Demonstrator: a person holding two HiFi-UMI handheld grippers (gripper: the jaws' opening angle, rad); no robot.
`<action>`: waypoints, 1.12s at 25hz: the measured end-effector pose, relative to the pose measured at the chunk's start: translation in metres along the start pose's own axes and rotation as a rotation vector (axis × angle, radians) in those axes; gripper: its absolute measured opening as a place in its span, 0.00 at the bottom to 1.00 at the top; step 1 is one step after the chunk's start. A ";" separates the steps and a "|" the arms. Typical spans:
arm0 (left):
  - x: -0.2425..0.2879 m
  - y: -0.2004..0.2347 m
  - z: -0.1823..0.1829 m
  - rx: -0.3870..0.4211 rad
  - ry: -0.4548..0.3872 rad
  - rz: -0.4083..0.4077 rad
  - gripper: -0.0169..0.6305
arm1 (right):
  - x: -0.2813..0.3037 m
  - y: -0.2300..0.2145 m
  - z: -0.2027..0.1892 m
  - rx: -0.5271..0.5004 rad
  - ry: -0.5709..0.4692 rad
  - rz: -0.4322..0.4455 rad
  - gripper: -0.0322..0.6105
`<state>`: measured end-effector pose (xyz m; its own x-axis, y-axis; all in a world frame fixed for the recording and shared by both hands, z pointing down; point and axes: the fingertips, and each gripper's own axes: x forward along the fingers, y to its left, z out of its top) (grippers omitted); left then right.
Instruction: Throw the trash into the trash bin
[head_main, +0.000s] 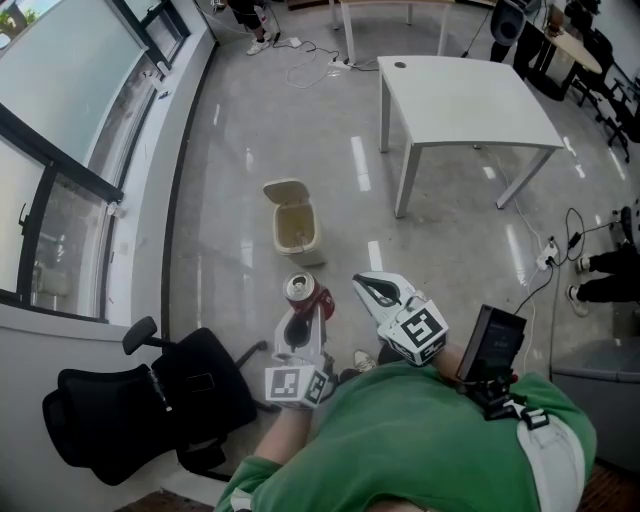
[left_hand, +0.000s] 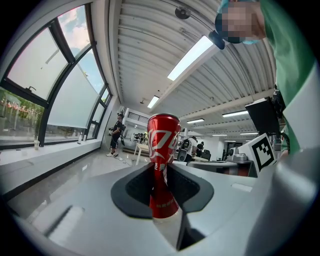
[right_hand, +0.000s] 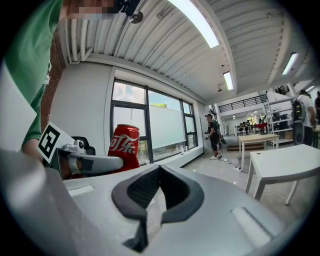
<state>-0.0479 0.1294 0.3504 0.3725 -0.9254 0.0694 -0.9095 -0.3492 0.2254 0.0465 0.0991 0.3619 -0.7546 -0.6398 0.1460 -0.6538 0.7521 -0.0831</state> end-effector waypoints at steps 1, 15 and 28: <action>0.005 0.002 0.001 0.001 0.001 0.005 0.16 | 0.004 -0.004 0.001 0.001 -0.002 0.006 0.05; 0.104 0.026 0.022 0.024 -0.003 0.059 0.16 | 0.072 -0.084 0.026 0.006 -0.020 0.083 0.05; 0.169 0.032 0.030 0.042 -0.024 0.137 0.16 | 0.104 -0.147 0.032 0.010 -0.016 0.157 0.05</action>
<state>-0.0195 -0.0424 0.3404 0.2400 -0.9680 0.0731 -0.9588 -0.2245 0.1741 0.0617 -0.0829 0.3575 -0.8484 -0.5166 0.1151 -0.5279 0.8417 -0.1132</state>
